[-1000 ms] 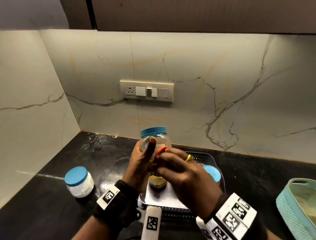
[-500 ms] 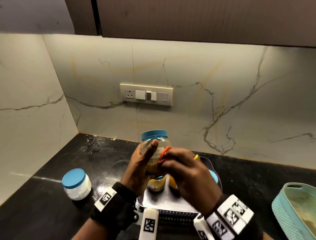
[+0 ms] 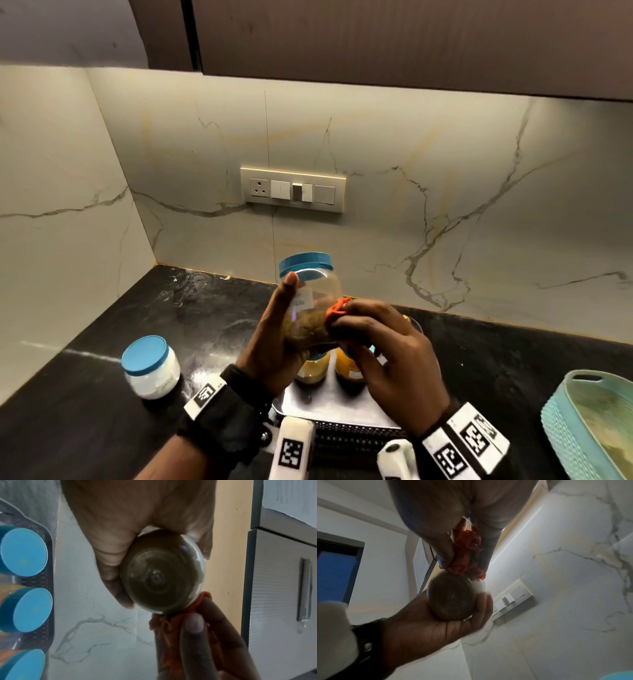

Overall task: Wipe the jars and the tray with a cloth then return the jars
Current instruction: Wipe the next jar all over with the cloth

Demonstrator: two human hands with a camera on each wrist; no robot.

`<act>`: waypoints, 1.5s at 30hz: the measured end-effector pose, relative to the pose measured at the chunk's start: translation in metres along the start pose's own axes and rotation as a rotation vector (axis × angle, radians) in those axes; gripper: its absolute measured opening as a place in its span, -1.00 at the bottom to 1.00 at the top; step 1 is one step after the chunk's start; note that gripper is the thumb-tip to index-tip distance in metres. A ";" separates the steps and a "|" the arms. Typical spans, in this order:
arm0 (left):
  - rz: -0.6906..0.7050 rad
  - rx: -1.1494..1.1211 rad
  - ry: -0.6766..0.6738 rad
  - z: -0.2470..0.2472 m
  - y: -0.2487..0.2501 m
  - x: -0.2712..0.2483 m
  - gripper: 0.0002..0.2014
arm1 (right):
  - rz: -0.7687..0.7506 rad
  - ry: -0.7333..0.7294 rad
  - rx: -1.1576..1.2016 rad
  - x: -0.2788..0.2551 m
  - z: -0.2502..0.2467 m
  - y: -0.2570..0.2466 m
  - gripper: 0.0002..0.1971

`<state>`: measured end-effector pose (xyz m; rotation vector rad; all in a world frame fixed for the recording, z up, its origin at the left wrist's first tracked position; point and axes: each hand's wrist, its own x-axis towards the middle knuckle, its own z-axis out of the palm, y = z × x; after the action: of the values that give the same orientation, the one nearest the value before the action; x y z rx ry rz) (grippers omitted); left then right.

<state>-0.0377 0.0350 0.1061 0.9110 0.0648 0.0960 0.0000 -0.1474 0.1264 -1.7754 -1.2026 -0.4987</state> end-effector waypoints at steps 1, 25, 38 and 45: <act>0.010 0.020 0.013 0.001 0.000 0.000 -0.11 | -0.019 -0.004 -0.009 0.000 -0.002 0.002 -0.84; 0.161 0.180 0.025 0.010 -0.001 0.001 -0.47 | -0.123 -0.070 -0.089 0.007 -0.007 0.001 -0.81; 0.153 0.081 0.064 0.007 0.011 0.004 -0.31 | -0.015 0.018 -0.028 0.001 0.003 -0.003 -0.76; 0.097 0.121 -0.029 0.014 0.000 0.001 -0.31 | 0.207 0.012 0.209 0.044 -0.017 0.024 -0.74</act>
<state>-0.0350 0.0236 0.1145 1.0365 -0.0009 0.1707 0.0437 -0.1416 0.1560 -1.6902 -1.0092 -0.2525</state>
